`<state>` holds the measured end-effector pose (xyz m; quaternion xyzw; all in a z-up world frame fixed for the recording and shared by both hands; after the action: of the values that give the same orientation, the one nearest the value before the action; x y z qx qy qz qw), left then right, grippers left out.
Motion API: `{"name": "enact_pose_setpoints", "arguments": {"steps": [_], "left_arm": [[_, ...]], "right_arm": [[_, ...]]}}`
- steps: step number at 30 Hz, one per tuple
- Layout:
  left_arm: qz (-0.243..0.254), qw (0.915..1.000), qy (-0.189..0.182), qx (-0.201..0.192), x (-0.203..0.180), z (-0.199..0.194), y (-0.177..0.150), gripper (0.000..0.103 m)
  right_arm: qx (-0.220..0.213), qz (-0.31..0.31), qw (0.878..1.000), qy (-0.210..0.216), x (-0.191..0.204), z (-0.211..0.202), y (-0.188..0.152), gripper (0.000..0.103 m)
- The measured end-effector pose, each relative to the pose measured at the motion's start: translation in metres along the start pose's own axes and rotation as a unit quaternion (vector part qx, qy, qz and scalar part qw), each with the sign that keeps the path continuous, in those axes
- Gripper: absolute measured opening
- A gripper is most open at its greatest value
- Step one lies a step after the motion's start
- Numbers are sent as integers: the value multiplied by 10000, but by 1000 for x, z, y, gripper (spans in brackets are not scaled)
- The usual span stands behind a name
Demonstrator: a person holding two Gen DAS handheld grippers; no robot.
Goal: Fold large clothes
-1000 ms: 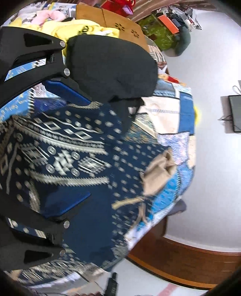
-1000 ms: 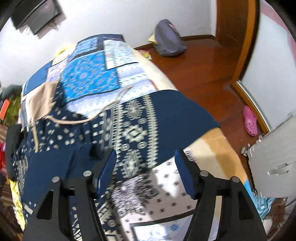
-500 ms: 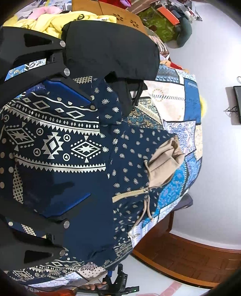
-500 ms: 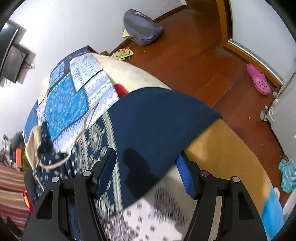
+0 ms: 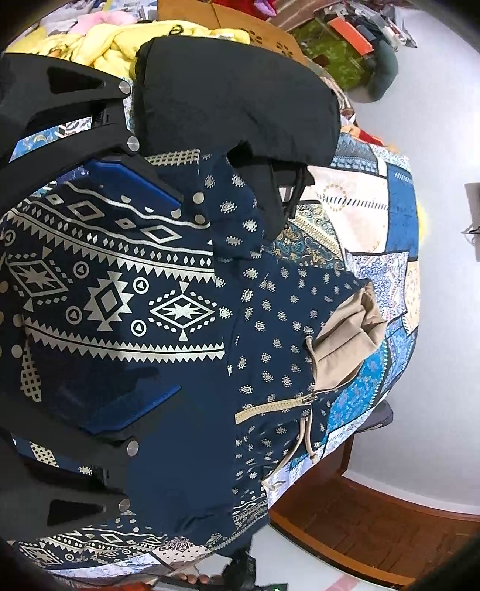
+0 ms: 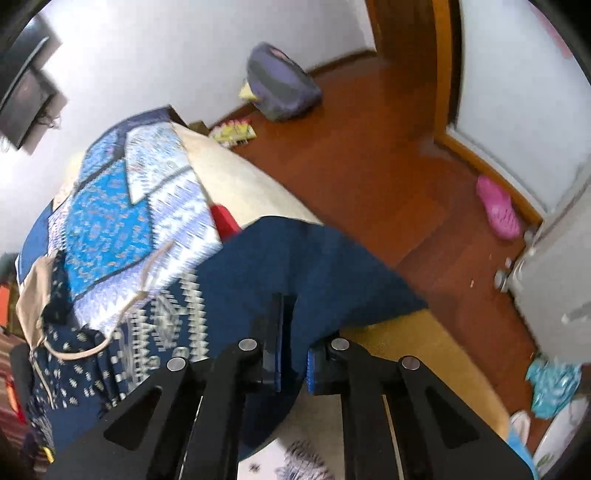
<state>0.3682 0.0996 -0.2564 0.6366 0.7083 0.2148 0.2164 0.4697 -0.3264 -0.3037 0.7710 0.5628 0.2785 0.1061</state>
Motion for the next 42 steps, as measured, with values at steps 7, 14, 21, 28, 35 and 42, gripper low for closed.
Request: {"name": "enact_pose_setpoints", "arguments": {"steps": [7,14,21,28,35,42], "left_arm": [[211,9995,72,-237,-5,-20,-1,93],[576,9974,178,-390,-13,-31,-8,93],[542,9981,-26,-304,-16,-31,-17,93],[543,9982,-52,-229,-14,-30,-25,93],[356,9991,-90,-212,-12,-31,-25,93],[294,9993,-115,-214,-15,-31,-24,93]], "right_arm": [[-757,-1062,9911,281,73,-73,12,8],[-831,-2293,9649,970,163,-99,-33,8],[447,-3054,9436,1200,212,-57,-117,8],[1126,-3701,9194,704,210,-38,-168,33],[657,-3936,9149,613,205,-70,-166,41],[79,-2789,9586,560,155,-90,-116,56]]}}
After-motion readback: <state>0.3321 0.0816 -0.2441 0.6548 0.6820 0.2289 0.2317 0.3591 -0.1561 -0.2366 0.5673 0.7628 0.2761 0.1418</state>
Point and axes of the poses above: each gripper's, at about its wrist camera, not at the fingertips, and z roughly the way its jaws point, x to its left, y to its top, the point moved 6 cm from there along z, roughly the way its jaws point, and after that the axes turned 2 degrees about -z, right-handed, at the moved point
